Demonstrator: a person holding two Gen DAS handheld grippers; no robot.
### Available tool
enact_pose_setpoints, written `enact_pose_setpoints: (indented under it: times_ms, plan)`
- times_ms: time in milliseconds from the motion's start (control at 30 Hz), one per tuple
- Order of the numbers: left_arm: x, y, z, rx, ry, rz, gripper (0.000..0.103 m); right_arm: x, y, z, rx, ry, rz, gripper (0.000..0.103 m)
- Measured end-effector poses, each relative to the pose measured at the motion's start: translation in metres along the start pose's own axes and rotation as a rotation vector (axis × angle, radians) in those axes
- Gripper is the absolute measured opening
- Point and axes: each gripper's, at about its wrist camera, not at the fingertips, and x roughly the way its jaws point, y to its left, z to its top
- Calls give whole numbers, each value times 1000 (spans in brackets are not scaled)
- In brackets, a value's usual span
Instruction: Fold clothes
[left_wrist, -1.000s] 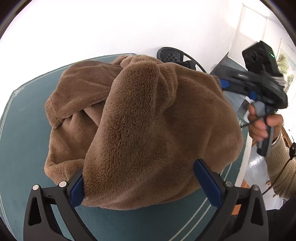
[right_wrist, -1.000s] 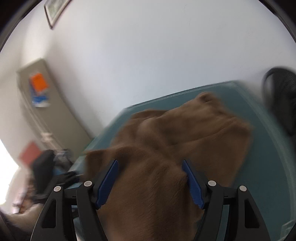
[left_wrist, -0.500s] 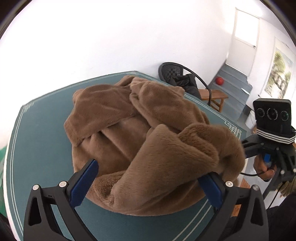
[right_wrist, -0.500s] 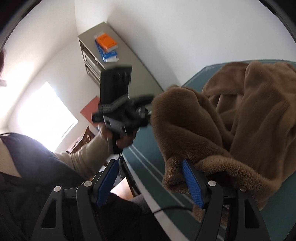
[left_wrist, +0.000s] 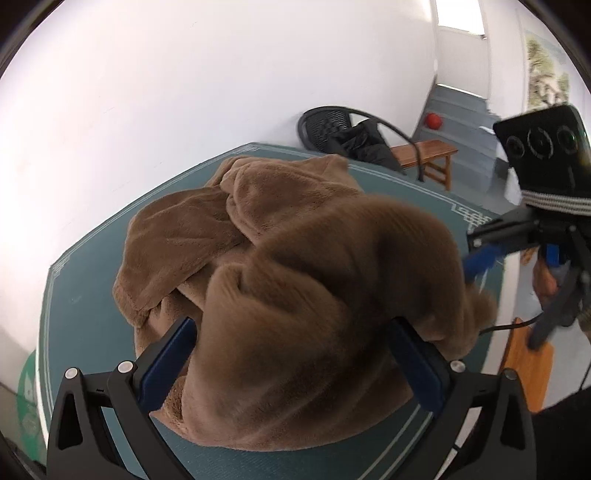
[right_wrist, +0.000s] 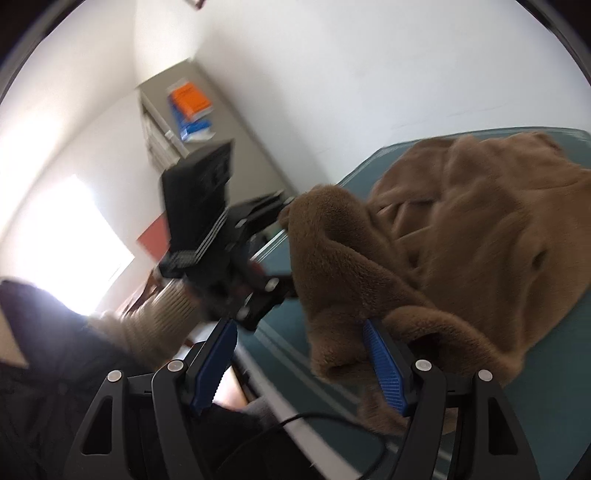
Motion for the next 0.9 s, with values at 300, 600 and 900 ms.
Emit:
enact_pose_setpoints:
  times_ms: [300,600,900]
  plan:
    - [8,-8,7,-36,26,53,103,-4,-34,33,146,-85,-425,74]
    - [18,0,6,-85,62,65,103,10,-27,62,24,-71,-702,74]
    - [30,9,4,-142,95,76,103,20,-41,79,4,-73,-857,74]
